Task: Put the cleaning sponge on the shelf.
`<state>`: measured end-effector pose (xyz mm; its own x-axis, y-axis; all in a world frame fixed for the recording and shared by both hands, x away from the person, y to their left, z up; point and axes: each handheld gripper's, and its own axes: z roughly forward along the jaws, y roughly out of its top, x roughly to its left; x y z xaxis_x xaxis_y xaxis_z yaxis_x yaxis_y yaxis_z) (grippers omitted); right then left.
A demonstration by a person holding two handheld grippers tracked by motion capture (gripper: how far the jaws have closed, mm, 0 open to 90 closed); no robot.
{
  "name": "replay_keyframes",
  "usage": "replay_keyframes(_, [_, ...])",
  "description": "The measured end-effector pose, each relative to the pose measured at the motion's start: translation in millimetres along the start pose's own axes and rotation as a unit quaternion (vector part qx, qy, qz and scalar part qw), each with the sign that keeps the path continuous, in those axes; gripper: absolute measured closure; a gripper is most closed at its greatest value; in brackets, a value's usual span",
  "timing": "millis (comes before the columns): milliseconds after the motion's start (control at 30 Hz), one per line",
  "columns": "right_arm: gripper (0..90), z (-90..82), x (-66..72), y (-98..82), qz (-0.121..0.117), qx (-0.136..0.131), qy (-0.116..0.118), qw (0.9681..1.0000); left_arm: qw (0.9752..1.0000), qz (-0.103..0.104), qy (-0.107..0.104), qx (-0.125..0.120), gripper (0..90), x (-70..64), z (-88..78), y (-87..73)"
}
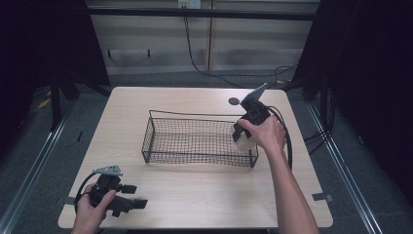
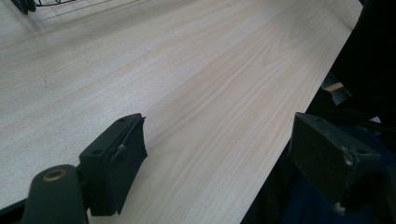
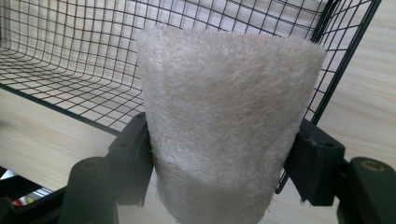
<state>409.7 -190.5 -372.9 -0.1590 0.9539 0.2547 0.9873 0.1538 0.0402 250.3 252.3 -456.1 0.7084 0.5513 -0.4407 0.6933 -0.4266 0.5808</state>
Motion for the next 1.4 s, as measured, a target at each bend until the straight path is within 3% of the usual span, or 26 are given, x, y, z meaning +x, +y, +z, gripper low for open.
replay_keyframes(700, [31.7, 33.6, -10.5, -2.9, 0.037, 0.006, -0.009, 0.9993, 1.0, 0.001, 0.001, 0.0, 18.4, -0.2, 0.6, 0.0])
replay_keyframes(1200, [31.7, 56.9, -7.1, -2.1, 0.051, 0.02, -0.034, 0.9979, 1.0, 0.001, 0.001, 0.001, 18.4, -0.5, 1.3, -0.1])
replay_keyframes(1400, [31.5, 63.7, -2.7, -0.2, 0.054, 0.024, -0.056, 0.9967, 1.0, 0.002, 0.0, 0.002, 18.4, -0.1, 0.2, 0.0])
